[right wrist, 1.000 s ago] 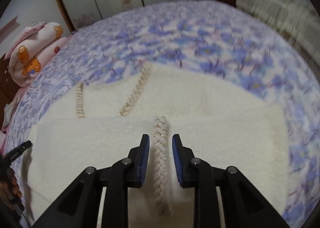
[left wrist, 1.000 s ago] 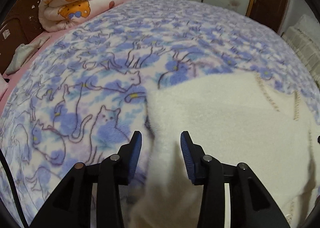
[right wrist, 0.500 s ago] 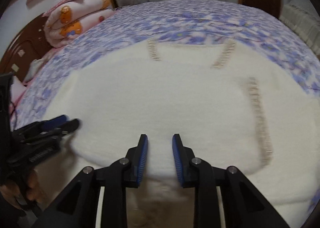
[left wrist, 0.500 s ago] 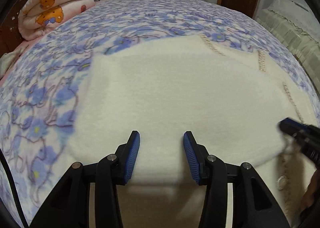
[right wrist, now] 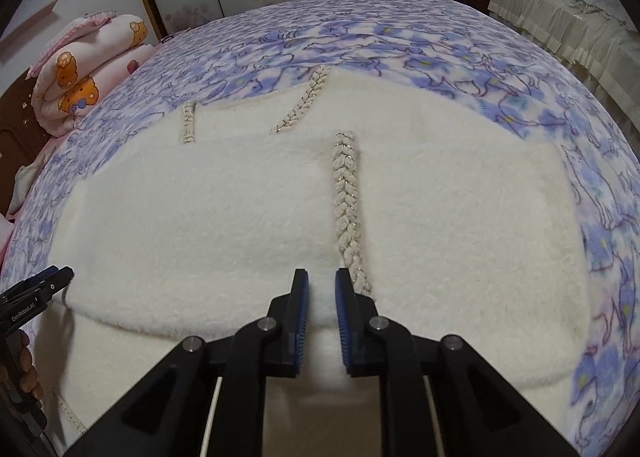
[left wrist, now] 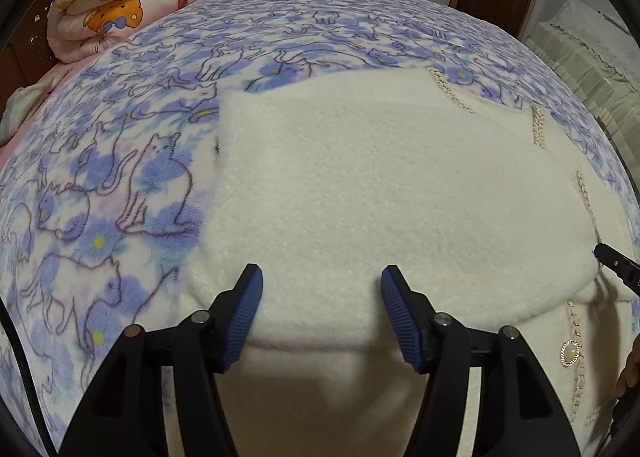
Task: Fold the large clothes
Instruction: 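Release the cardigan with both grippers and lift them away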
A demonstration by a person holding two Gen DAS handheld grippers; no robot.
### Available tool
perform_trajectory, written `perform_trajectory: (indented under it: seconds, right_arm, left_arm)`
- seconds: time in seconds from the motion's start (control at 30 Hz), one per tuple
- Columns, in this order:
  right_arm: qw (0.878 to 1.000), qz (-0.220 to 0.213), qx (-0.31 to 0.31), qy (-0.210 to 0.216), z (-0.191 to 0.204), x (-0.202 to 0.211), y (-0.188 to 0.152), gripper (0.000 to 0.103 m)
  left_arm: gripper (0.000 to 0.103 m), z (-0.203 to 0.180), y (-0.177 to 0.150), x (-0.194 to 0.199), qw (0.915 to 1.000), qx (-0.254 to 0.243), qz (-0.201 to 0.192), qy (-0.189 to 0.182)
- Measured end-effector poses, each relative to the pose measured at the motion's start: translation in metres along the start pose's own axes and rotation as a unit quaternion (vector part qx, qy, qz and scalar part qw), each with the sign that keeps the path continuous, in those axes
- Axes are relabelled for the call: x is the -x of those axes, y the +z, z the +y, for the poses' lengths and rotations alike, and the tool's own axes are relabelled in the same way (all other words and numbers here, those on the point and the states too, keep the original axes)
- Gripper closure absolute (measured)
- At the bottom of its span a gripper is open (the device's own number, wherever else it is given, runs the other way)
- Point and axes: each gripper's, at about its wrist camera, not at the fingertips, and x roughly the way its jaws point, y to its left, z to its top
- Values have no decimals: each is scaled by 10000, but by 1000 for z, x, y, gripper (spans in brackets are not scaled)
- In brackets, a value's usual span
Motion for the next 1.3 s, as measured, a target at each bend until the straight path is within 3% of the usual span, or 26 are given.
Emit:
perform_trajectory:
  seconds: [0.37,0.57,0.73,0.87,1.03,1.3]
  right_arm:
    - [9994,119,-268,199,-7,8,-5,88]
    - [9977,246,-517,368,-7,32,-15,83]
    - [9974,-10,-541,467,-5,83,-24,70]
    - [9965,-336,-525,555,-4,136,-34,68]
    - [9950,-753,-353,551,-5,198,-54,50]
    - [9940,-1027,-48,371,-15,264,-105,43]
  left_arm:
    - [24,-5,-2,4,9996,-8,208,-198]
    - [22,-2,-10,29,9971,169,491,-560]
    - [22,-3,-23,75,9981,97,376,-475]
    - [22,2,-36,121,9987,90,167,-480]
    - [21,10,-59,183,9988,57,-146,-465]
    - [13,23,-103,248,9978,124,-481,-448]
